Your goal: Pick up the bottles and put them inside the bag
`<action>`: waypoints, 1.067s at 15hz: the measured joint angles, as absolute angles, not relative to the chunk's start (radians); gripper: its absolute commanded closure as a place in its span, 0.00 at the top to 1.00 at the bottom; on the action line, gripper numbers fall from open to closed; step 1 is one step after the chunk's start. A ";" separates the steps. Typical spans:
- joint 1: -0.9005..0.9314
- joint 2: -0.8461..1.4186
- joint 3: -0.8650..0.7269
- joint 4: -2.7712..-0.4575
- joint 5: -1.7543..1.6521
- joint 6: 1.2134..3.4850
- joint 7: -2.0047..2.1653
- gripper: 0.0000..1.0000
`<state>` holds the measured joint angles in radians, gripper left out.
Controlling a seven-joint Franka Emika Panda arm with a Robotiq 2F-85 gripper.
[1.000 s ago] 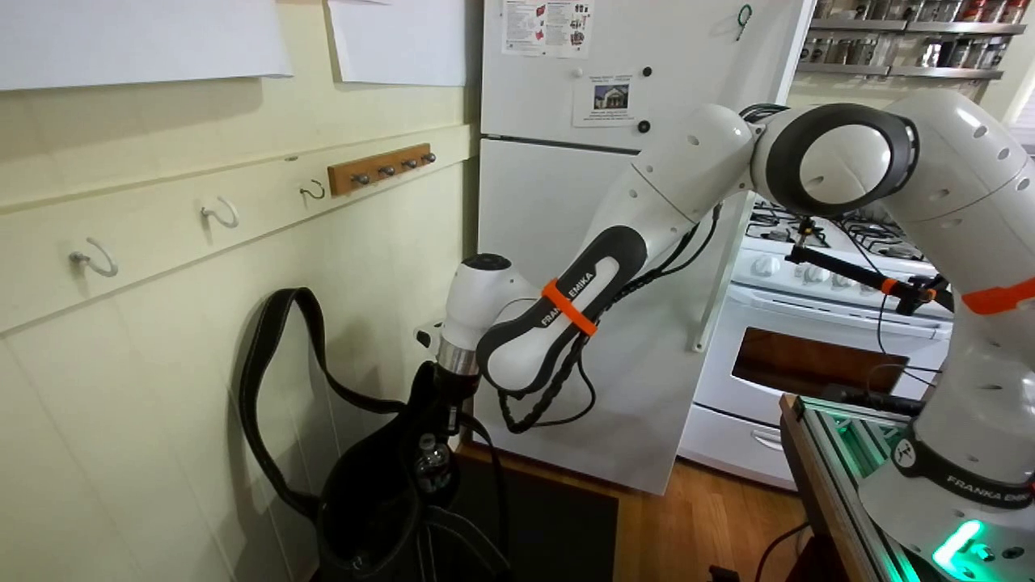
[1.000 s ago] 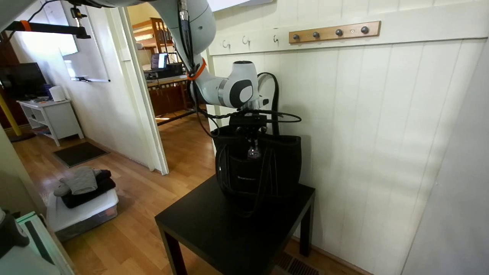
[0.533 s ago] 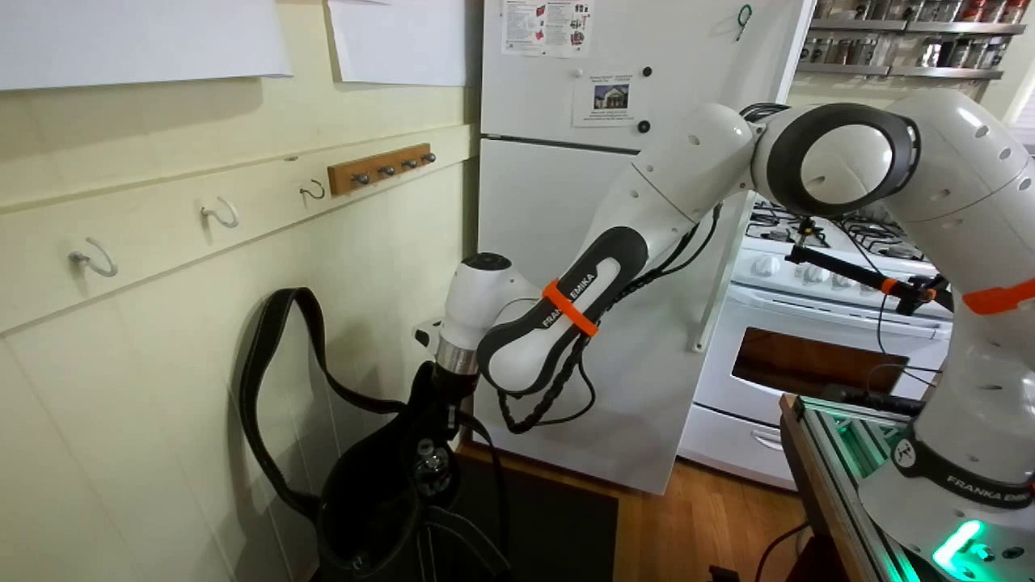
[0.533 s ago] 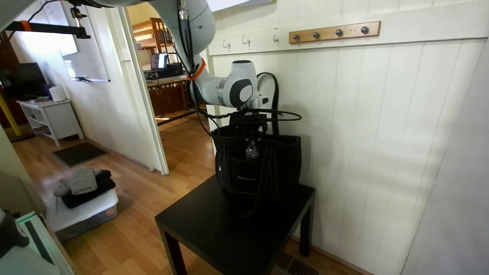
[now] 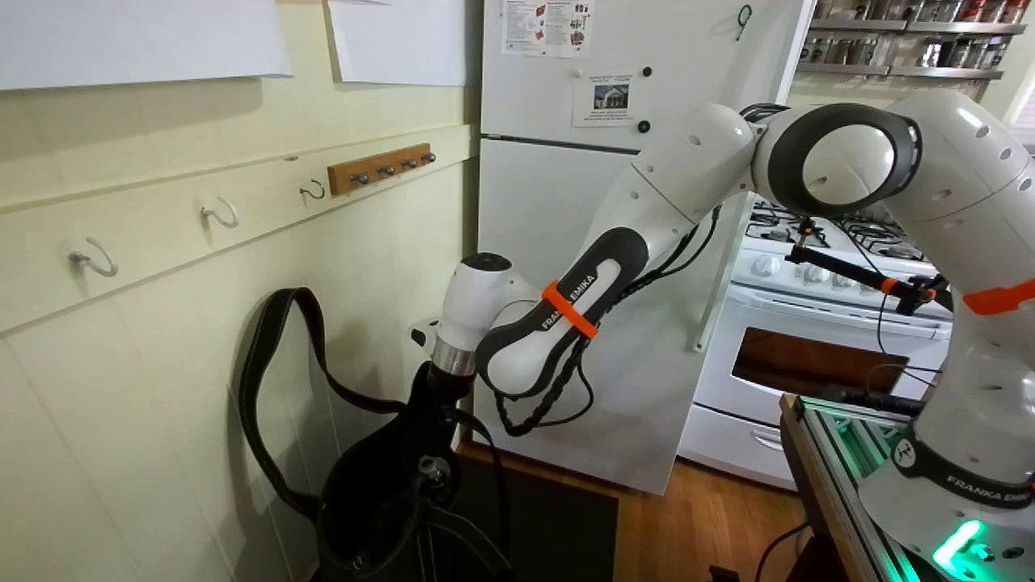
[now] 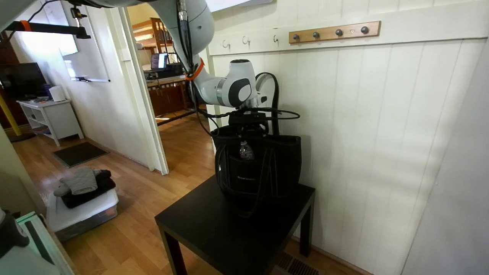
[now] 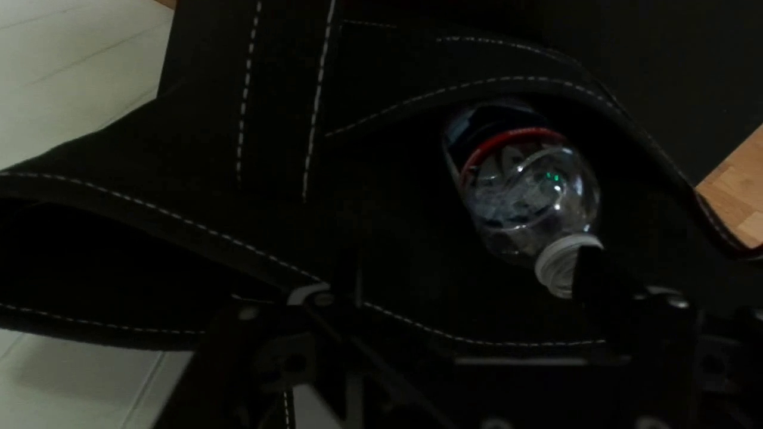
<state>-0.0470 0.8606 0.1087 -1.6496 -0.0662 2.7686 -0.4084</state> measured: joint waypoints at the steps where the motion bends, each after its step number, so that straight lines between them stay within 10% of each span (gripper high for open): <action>1: -0.048 0.862 0.112 -1.650 -0.066 2.767 -0.408 1.00; 12: -0.052 0.889 0.151 -1.638 -0.066 2.767 -0.408 1.00; 13: -0.052 0.891 0.155 -1.634 -0.066 2.767 -0.408 0.75; 16: -0.050 0.901 0.161 -1.622 -0.066 2.766 -0.408 0.58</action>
